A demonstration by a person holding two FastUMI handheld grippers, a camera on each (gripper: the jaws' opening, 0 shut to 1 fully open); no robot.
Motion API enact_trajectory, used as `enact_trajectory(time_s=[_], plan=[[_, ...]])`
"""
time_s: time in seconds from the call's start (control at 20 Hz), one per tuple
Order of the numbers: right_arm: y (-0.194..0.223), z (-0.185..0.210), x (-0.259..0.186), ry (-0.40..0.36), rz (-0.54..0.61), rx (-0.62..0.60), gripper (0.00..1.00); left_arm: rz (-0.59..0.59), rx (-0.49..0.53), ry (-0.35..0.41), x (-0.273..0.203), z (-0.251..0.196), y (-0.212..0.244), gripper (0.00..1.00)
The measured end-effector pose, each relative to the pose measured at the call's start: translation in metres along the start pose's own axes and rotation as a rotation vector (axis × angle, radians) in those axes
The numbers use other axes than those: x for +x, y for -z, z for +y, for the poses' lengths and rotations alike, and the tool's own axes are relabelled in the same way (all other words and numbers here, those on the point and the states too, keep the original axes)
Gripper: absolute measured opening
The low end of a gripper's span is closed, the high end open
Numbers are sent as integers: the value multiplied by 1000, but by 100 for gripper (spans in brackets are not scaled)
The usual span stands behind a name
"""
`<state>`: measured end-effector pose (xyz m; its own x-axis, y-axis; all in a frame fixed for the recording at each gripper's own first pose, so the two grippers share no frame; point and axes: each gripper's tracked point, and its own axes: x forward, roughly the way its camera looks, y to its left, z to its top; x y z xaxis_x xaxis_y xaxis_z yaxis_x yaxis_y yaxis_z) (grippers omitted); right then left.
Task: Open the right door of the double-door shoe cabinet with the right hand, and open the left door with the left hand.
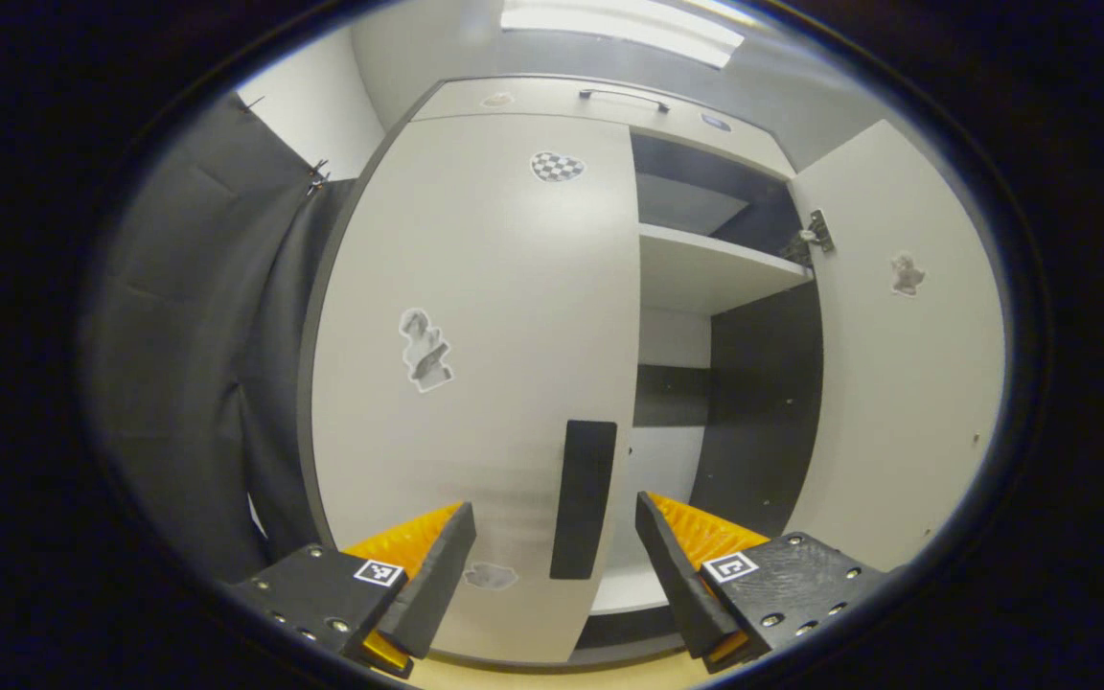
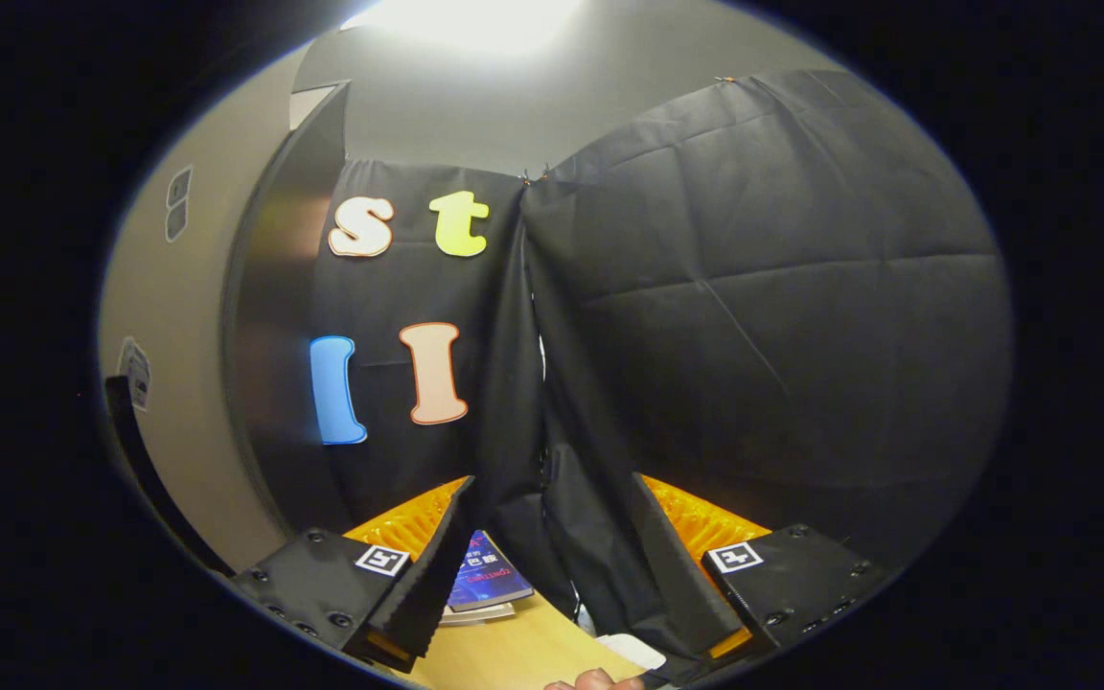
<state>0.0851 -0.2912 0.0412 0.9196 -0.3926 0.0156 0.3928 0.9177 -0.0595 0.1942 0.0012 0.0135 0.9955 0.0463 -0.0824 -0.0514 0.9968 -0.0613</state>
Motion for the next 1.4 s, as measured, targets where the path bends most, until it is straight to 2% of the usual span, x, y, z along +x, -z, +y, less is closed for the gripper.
enact_trajectory(time_s=[0.15, 0.25, 0.3, 0.35, 0.4, 0.45, 0.5, 0.55, 0.6, 0.65, 0.7, 0.75, 0.8, 0.85, 0.9, 0.95, 1.0, 1.05, 1.1, 1.25, 1.4], plan=[[7, 7, 16, -41, 7, 30, 97, 12, 1, -28, 19, -3, 4, 98], [17, 16, 27, -74, 28, 47, 92, 31, 0, -46, 28, -4, 9, 86], [23, 21, 32, -92, 39, 54, 97, 36, 2, -46, 31, -6, 10, 78], [28, 24, 36, -104, 47, 58, 93, 42, 9, -37, 34, -9, 11, 74], [32, 28, 41, -113, 53, 61, 97, 44, 24, -34, 35, -12, 10, 76], [35, 32, 46, -121, 59, 64, 97, 42, 46, -33, 37, -15, 8, 75], [38, 36, 51, -131, 63, 64, 92, 42, 65, -30, 40, -17, 7, 75], [41, 35, 54, -136, 63, 52, 97, 42, 82, -30, 44, -20, 5, 75], [41, 33, 59, -130, 59, 31, 97, 36, 97, -43, 46, -20, 4, 75], [38, 31, 67, -124, 52, 14, 92, 32, 93, -64, 49, -17, 3, 57], [34, 28, 72, -120, 42, 6, 97, 36, 84, -65, 50, -19, 5, 39], [32, 24, 74, -116, 33, 11, 97, 46, 72, -67, 50, -18, 9, 41], [29, 22, 75, -117, 27, 25, 97, 49, 67, -99, 46, -12, 9, 37], [29, 21, 77, -122, 25, 46, 92, 41, 47, -91, 47, -11, 9, 33], [28, 22, 78, -128, 28, 70, 92, 43, 53, -97, 48, -12, 11, 29], [30, 23, 77, -135, 36, 96, 97, 40, 75, -99, 48, -12, 10, 27], [33, 25, 77, -143, 50, 117, 93, 51, 90, -106, 48, -12, 12, 26], [38, 23, 77, -145, 64, 133, 97, 59, 91, -108, 50, -12, 13, 24], [39, 21, 77, -140, 74, 142, 97, 69, 88, -101, 48, -13, 12, 22], [32, 15, 73, -130, 77, 171, 98, 64, 64, -77, 48, -13, 12, 5], [27, 19, 59, -143, 74, 197, 98, 58, 52, -63, 44, -12, 13, 5]])
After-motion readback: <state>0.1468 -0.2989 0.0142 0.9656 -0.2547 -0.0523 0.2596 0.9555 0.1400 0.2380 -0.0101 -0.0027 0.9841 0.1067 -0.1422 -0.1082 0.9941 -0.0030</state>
